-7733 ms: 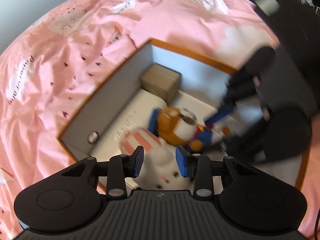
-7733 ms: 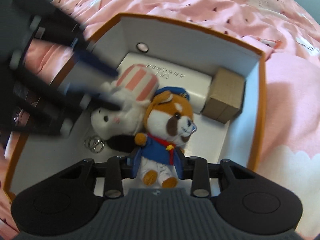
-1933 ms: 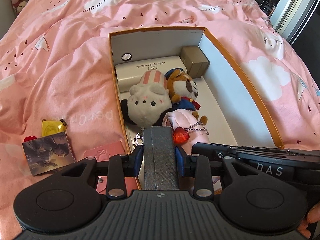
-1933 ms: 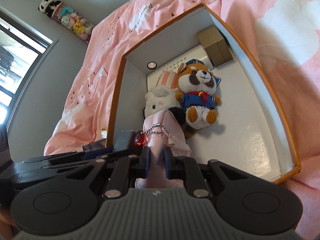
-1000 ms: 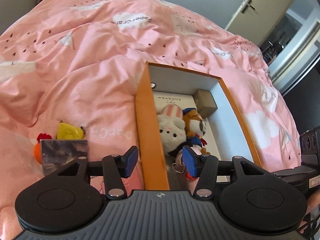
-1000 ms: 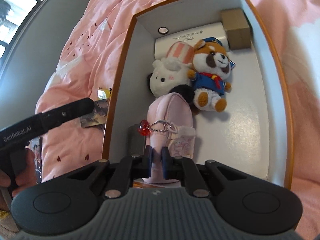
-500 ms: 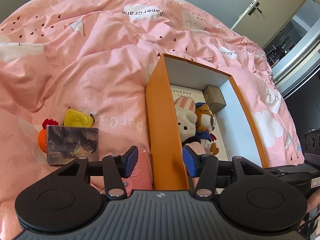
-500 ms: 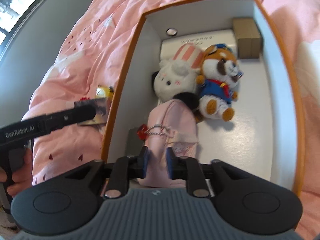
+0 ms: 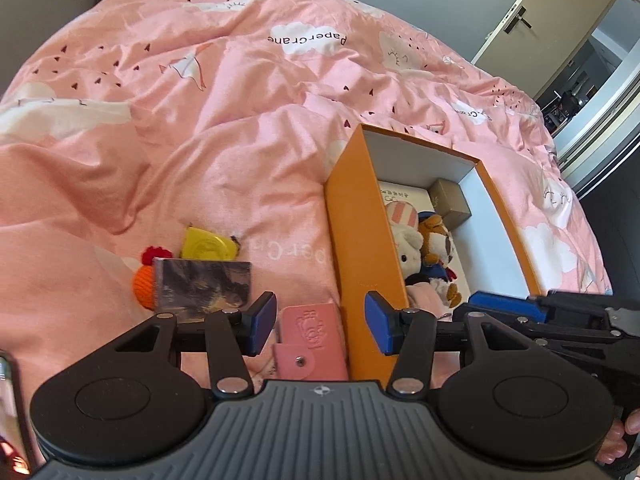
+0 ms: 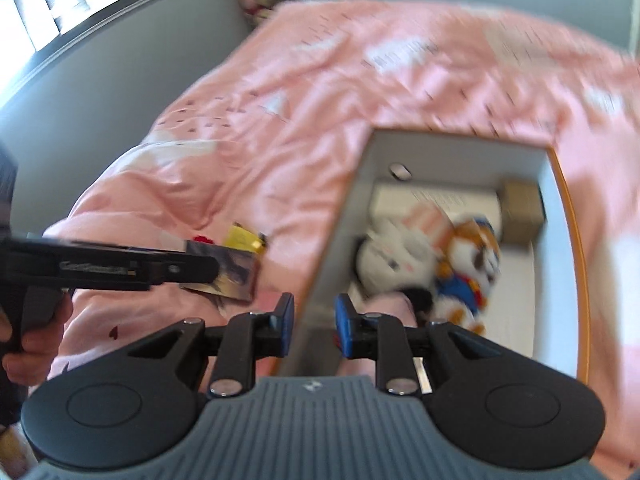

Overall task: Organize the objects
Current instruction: 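Grasp the pink snap wallet with the right tool and lift it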

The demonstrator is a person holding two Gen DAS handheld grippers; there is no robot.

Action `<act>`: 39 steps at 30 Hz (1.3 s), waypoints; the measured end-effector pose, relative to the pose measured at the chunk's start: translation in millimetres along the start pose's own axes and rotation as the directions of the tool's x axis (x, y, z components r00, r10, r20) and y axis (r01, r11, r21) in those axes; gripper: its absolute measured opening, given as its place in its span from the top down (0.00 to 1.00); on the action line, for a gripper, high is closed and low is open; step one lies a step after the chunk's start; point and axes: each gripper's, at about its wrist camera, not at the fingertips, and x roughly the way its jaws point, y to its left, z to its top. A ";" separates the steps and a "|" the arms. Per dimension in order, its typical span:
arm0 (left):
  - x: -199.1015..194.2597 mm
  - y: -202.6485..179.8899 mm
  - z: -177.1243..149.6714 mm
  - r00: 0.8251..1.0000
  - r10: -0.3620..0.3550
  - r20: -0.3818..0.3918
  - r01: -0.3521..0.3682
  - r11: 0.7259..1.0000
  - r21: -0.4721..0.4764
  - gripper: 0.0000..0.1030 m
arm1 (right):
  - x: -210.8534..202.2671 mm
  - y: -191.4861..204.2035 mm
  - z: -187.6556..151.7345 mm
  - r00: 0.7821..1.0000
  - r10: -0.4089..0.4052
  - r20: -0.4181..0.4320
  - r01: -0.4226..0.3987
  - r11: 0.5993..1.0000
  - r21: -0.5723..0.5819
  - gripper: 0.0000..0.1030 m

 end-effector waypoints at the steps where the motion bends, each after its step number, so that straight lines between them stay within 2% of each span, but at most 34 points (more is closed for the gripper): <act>1: -2.0 1.6 -1.1 1.000 0.009 0.002 -0.009 1.000 0.007 0.43 | 0.2 10.9 0.5 1.000 -0.003 0.012 0.003 0.999 -0.034 0.76; 6: -8.0 12.2 -8.0 0.998 0.065 0.014 -0.065 0.997 0.045 0.43 | 12.1 55.9 -1.8 1.000 -0.014 0.025 0.017 0.988 -0.155 0.74; 9: -11.6 19.1 -13.2 0.994 0.105 0.034 -0.107 0.992 0.069 0.43 | 23.6 75.9 -6.0 0.998 -0.053 0.028 0.057 0.978 -0.200 0.72; 11: -13.9 23.7 -16.2 0.992 0.122 0.042 -0.125 0.988 0.085 0.43 | 30.2 86.2 -9.3 0.996 -0.085 0.034 0.090 0.971 -0.222 0.64; 13: -14.6 28.0 -18.0 0.989 0.139 0.047 -0.143 0.985 0.100 0.43 | 37.5 94.6 -12.7 0.993 -0.109 0.037 0.115 0.962 -0.246 0.62; 20: -4.8 52.0 -22.4 0.977 0.211 0.027 -0.213 0.972 0.094 0.43 | 70.2 109.0 -23.8 0.989 -0.146 -0.037 0.131 0.956 -0.262 0.61; 31: -0.3 68.9 -23.5 0.982 0.188 0.036 -0.190 0.977 0.091 0.44 | 119.3 112.6 -36.7 0.954 -0.279 -0.114 0.237 0.927 -0.290 0.57; 39: 1.8 75.4 -22.8 0.984 0.173 0.036 -0.176 0.981 0.086 0.47 | 143.4 111.2 -43.8 0.931 -0.320 -0.177 0.260 0.920 -0.295 0.53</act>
